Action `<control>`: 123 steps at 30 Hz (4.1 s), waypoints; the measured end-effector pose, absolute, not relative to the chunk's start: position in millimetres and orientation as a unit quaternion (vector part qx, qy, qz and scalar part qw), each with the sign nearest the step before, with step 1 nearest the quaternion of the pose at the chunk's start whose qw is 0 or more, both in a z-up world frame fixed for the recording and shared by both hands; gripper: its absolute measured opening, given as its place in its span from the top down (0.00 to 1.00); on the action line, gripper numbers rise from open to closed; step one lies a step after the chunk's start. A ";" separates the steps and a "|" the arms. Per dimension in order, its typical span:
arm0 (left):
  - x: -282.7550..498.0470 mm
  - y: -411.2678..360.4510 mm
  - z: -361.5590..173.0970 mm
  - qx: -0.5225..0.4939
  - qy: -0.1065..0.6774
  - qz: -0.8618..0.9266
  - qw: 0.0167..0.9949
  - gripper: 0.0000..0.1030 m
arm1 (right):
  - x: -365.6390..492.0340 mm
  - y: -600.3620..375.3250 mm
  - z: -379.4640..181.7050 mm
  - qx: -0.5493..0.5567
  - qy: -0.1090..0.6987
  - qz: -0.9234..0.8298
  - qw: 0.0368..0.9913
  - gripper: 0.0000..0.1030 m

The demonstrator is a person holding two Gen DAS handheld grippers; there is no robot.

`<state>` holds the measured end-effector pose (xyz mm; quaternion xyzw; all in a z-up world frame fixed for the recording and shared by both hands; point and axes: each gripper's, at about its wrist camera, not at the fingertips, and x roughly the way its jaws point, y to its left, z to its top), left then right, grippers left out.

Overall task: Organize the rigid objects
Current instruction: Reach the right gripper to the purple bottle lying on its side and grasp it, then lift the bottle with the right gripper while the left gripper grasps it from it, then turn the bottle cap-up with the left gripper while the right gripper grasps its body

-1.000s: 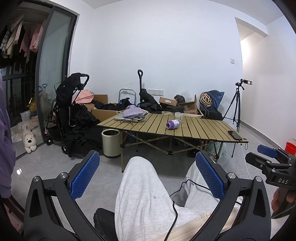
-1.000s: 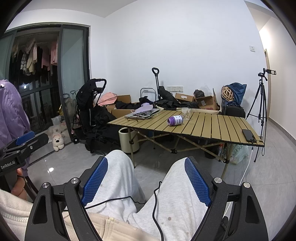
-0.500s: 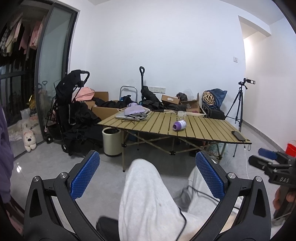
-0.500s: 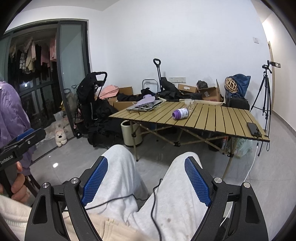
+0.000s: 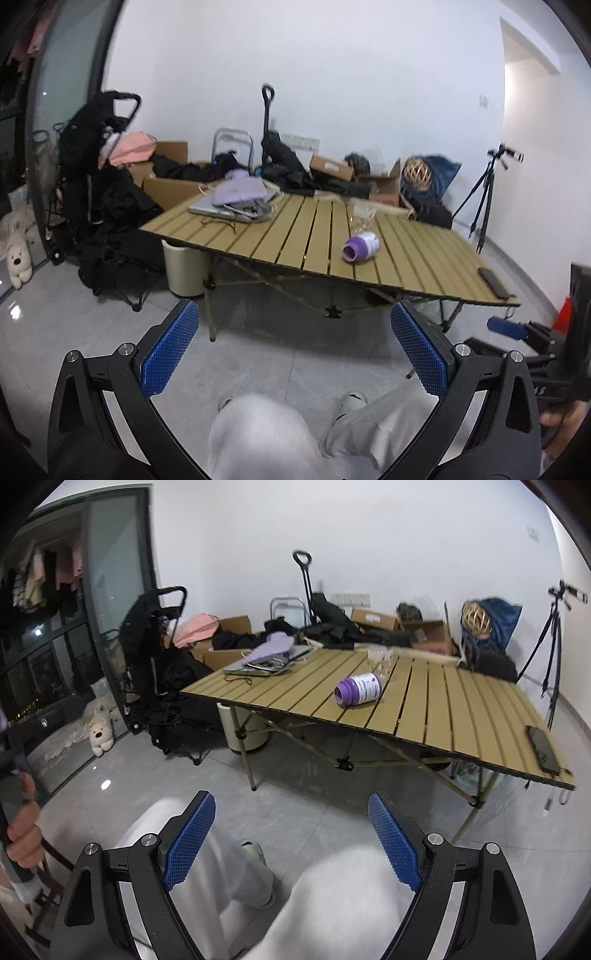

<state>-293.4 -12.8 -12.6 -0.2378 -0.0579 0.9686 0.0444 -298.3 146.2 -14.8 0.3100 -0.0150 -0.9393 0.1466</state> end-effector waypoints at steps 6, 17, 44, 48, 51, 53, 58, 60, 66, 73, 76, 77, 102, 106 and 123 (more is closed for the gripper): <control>-382.8 1.5 -33.9 -0.247 -0.031 0.967 0.051 0.00 | -391.7 156.5 -27.1 0.323 -0.034 -0.937 0.129 0.13; -534.4 11.5 -60.4 -0.274 -0.031 0.961 0.034 0.00 | -581.6 161.6 -65.6 0.359 -0.139 -0.917 0.108 0.13; -765.2 39.5 -120.1 -0.401 -0.070 0.901 0.153 0.13 | -735.7 80.6 -111.3 0.393 0.041 -0.851 0.347 0.30; -764.7 40.8 -133.9 -0.416 -0.063 0.894 0.154 0.48 | -728.5 63.3 -110.1 0.381 0.116 -0.842 0.363 0.30; -757.1 27.1 -132.7 -0.401 -0.083 0.899 0.157 0.50 | -732.9 63.9 -113.2 0.395 0.123 -0.832 0.370 0.29; -755.8 20.1 -127.5 -0.391 -0.076 0.906 0.143 0.50 | -734.8 66.5 -116.9 0.405 0.134 -0.831 0.358 0.29; -756.1 0.0 -125.0 -0.377 -0.086 0.917 0.095 0.50 | -743.8 82.2 -120.1 0.409 0.124 -0.853 0.299 0.27; -755.8 -4.1 -123.2 -0.376 -0.079 0.919 0.085 0.49 | -751.2 88.8 -119.4 0.414 0.096 -0.859 0.285 0.27; -749.0 -3.9 -113.2 -0.372 -0.097 0.911 0.147 0.18 | -760.5 110.5 -115.4 0.411 0.031 -0.876 0.249 0.27; -764.2 25.8 -138.3 -0.428 -0.042 0.891 0.147 0.37 | -761.1 136.0 -108.3 0.403 0.020 -0.888 0.219 0.26; -764.7 27.6 -139.7 -0.422 -0.035 0.896 0.132 0.39 | -767.6 147.7 -111.6 0.412 -0.010 -0.885 0.217 0.26; -764.6 26.6 -138.7 -0.415 -0.040 0.900 0.127 0.40 | -769.1 151.7 -110.5 0.410 -0.016 -0.887 0.213 0.26; -745.9 39.6 -74.9 -0.202 -0.033 0.942 0.267 0.40 | -851.8 143.0 -68.2 0.383 -0.330 -0.724 0.470 0.23; -753.4 37.8 -74.0 -0.205 -0.035 0.944 0.254 0.27 | -854.6 125.7 -60.8 0.399 -0.270 -0.753 0.449 0.34; -791.4 67.0 -73.9 -0.195 0.033 0.964 0.177 0.41 | -859.2 65.2 -18.4 0.304 0.156 -0.851 0.399 0.34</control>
